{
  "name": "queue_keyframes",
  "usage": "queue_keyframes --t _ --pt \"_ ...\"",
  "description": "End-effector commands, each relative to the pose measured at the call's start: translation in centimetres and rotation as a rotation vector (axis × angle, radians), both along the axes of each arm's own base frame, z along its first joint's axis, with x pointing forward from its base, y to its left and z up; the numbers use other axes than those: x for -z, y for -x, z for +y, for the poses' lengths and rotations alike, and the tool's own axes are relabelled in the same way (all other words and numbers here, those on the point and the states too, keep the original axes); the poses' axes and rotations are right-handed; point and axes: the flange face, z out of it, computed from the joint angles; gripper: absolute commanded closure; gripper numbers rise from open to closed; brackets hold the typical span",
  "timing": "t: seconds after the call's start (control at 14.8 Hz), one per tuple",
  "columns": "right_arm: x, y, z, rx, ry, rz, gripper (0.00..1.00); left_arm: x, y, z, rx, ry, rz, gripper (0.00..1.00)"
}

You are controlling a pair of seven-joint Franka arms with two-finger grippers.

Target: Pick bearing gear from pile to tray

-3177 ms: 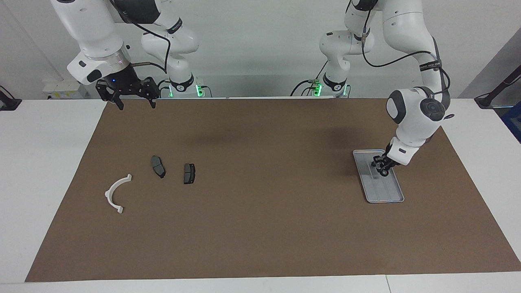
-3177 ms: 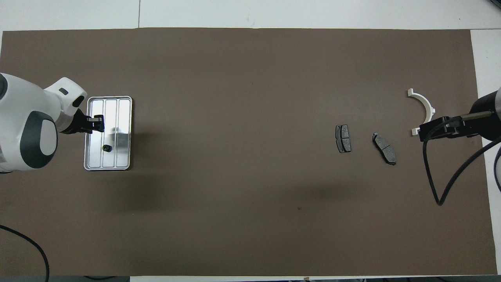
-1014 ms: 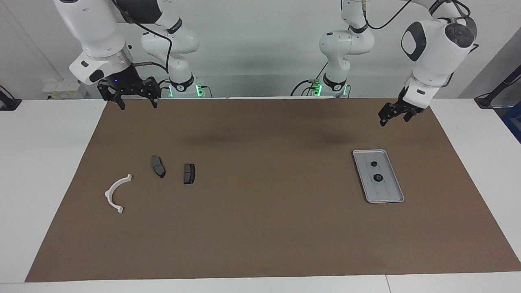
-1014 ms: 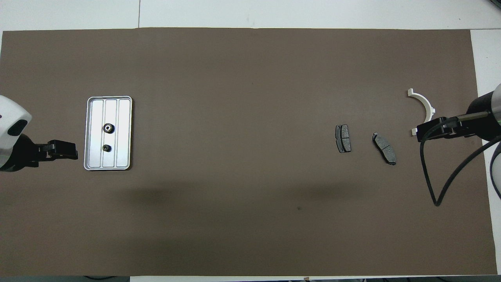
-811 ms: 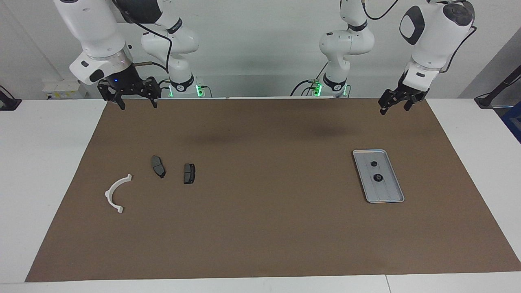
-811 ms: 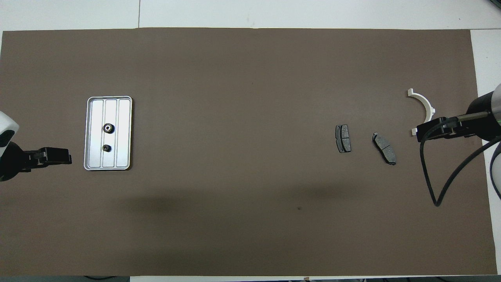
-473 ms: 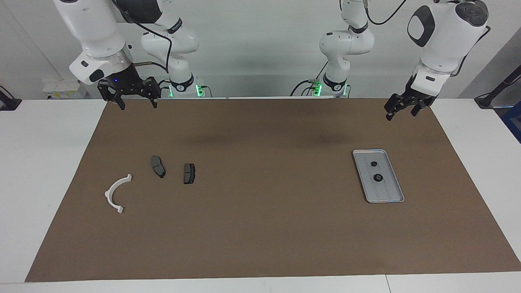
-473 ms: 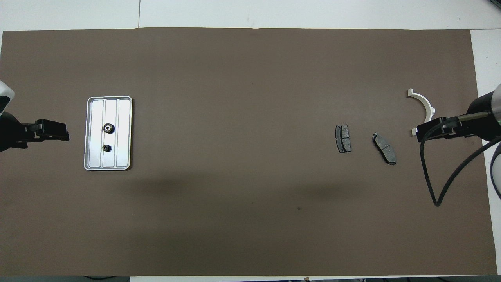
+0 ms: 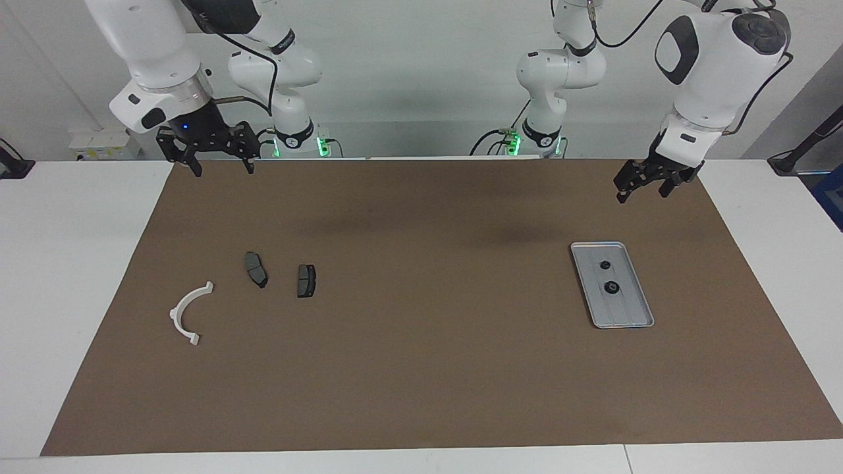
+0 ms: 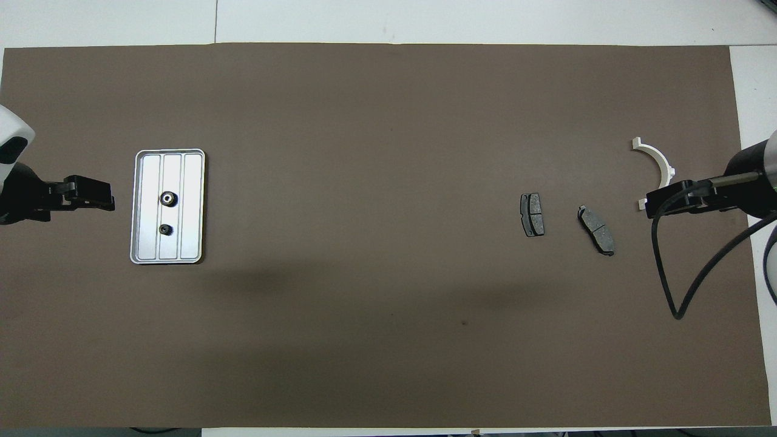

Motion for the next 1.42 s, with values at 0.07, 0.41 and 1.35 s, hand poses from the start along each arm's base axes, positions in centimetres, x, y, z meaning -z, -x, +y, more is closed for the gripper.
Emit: queue_keyframes --t 0.07,0.41,1.35 --pt "-0.4 0.4 0.0 -0.016 -0.032 -0.014 0.00 -1.2 -0.2 -0.5 0.018 0.011 0.020 0.00" --pt "-0.4 0.4 0.2 -0.017 -0.032 -0.014 0.00 -2.2 0.0 -0.5 0.019 0.003 0.058 0.00" --pt "-0.6 0.1 0.3 -0.018 -0.033 -0.043 0.00 -2.8 -0.6 -1.7 0.039 0.017 0.043 0.00"
